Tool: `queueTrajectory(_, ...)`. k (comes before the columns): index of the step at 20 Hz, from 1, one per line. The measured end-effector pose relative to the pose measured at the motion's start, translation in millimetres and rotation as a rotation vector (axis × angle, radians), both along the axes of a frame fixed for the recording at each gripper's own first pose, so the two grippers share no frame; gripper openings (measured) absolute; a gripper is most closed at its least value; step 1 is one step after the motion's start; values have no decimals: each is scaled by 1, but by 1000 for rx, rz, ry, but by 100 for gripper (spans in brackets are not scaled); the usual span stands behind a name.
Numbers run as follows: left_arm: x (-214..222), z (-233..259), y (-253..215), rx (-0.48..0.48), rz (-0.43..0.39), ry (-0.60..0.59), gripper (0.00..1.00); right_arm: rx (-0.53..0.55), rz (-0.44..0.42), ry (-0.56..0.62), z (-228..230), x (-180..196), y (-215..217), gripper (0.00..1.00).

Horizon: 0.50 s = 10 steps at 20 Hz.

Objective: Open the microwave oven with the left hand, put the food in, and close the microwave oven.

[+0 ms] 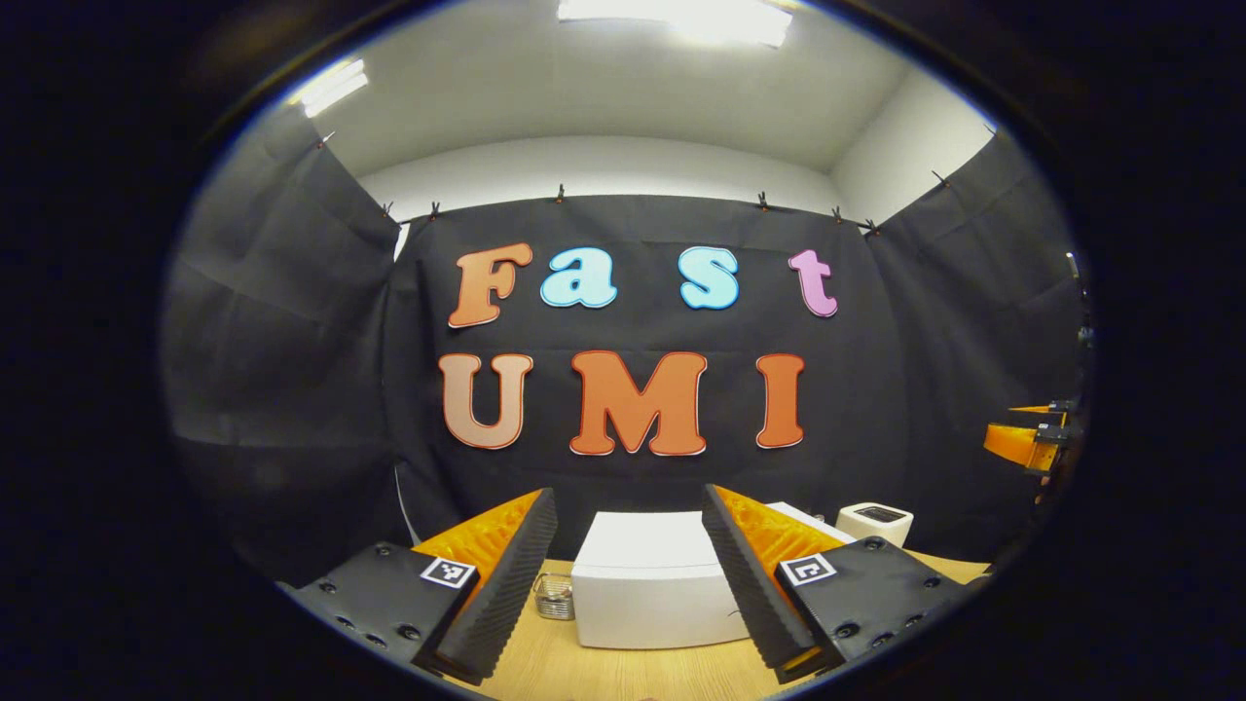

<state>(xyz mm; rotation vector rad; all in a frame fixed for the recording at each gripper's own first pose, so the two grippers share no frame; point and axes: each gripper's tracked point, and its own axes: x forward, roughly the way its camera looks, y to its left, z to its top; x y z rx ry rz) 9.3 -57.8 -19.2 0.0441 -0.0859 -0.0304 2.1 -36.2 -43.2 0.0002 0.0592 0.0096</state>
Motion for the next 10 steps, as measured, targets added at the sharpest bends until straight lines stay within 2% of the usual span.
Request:
queueTrajectory(1, 1, -3, -14, -4, -27, -8, 100, -1, -2, 7, -5, -1, -4, 95)
queueTrajectory(3, 6, -13, -35, 13, -67, -8, 97, -4, -7, 19, -13, -4, -11, 95)
queueTrajectory(4, 7, -19, -39, 31, -56, -12, 94, -6, -7, 25, -18, -7, -15, 95)
queueTrajectory(7, 14, -44, -69, 35, -84, -2, 94, -13, -17, 48, -37, -17, -28, 95)
queueTrajectory(8, 15, -56, -81, 25, -106, 18, 98, -14, -23, 58, -45, -21, -33, 95)
queueTrajectory(9, 17, -66, -90, 18, -125, 39, 94, -11, -29, 70, -54, -25, -38, 95)
queueTrajectory(10, 18, -77, -99, 12, -137, 55, 98, -4, -35, 84, -63, -28, -44, 95)
